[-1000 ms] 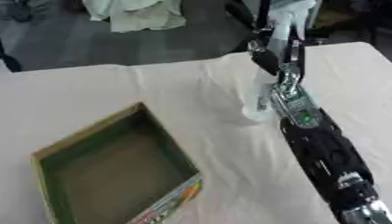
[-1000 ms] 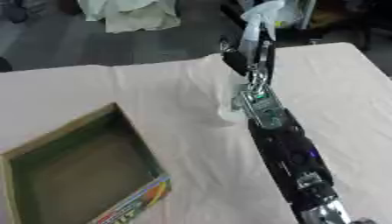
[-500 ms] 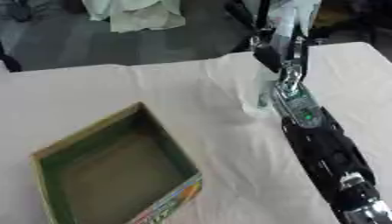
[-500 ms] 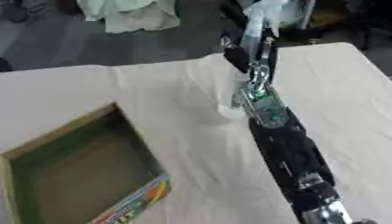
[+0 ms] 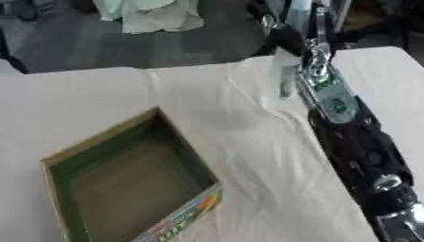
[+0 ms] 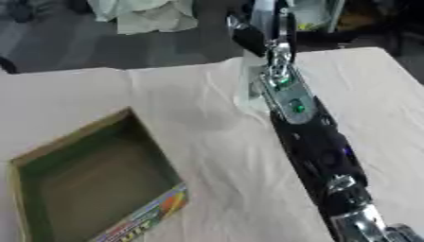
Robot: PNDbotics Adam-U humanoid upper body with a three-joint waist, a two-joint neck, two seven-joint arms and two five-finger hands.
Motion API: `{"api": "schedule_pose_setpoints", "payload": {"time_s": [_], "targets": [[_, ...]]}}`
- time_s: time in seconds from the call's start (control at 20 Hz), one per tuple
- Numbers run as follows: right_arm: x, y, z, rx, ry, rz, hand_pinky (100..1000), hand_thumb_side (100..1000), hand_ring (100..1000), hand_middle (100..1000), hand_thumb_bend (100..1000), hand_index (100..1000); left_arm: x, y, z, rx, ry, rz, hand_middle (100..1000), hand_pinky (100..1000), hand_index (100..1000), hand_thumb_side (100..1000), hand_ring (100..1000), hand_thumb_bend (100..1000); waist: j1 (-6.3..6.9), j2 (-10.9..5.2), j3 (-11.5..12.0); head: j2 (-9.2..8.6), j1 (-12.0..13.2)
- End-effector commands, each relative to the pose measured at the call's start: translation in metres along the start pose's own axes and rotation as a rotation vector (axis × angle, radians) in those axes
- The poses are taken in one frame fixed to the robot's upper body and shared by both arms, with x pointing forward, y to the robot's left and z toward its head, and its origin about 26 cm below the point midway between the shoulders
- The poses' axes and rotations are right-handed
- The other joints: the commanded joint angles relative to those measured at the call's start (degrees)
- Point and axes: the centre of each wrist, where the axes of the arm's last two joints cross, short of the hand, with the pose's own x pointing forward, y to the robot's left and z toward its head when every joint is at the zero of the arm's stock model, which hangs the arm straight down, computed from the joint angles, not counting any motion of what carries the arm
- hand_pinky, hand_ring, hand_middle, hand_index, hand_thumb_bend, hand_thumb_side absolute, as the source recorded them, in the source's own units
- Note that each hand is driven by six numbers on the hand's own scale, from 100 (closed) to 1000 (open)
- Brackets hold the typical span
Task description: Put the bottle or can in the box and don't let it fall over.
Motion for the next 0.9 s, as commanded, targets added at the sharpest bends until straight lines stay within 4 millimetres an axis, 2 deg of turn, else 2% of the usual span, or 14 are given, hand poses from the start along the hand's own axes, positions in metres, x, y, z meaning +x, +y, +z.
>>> {"api": "schedule_pose_setpoints", "payload": {"time_s": [0.05,0.4,0.7,0.9], "targets": [[0.038,0.002,-0.008,0.058,-0.093,-0.025,100,100,100,155,347,253,0.011,0.005,-0.005,-0.001,-0.04,-0.02,700,796,748,761,771,572,-0.09,-1.6,0.17,0.49,0.24],[0.085,0.032,-0.004,0.198,-0.162,-0.119,100,100,100,157,345,255,0.011,0.006,-0.005,0.0,-0.04,-0.026,700,796,748,761,771,571,-0.61,-2.26,0.5,1.24,-0.07],[0.108,0.066,0.008,0.331,-0.145,-0.218,100,100,100,165,342,260,0.011,0.007,-0.005,-0.002,-0.04,-0.029,700,796,748,761,771,571,-1.02,-2.61,0.86,2.05,-0.48],[0.121,0.097,0.024,0.432,-0.144,-0.27,100,100,100,168,339,261,0.011,0.006,-0.004,-0.003,-0.04,-0.031,700,797,748,760,772,571,-1.21,-2.82,1.17,2.58,-1.03]]}}
